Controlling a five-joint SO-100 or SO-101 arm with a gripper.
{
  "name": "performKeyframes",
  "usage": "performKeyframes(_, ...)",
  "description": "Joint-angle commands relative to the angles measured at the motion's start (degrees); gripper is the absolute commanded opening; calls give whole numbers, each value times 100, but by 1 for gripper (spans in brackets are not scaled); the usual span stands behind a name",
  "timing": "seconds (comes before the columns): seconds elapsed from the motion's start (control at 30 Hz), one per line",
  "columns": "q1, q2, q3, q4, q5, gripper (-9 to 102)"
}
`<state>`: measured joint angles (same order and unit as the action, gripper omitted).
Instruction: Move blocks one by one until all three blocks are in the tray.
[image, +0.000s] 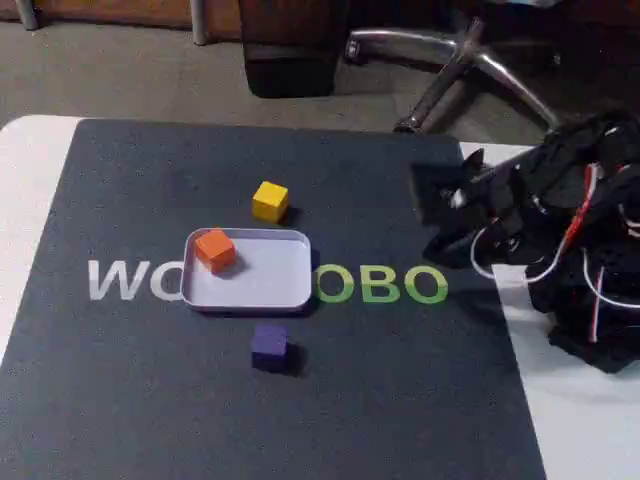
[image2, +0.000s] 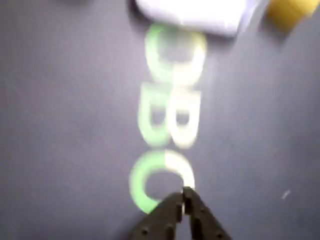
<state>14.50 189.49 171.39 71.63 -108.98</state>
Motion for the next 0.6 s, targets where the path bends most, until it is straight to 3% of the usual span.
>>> performKeyframes(0.0,-510,0,-861,185,510,-6)
performKeyframes(0.2,-976,-1195,-2364,510,967,-7)
performKeyframes(0.57,-1696,-6943,-7269,1406,2566,-2)
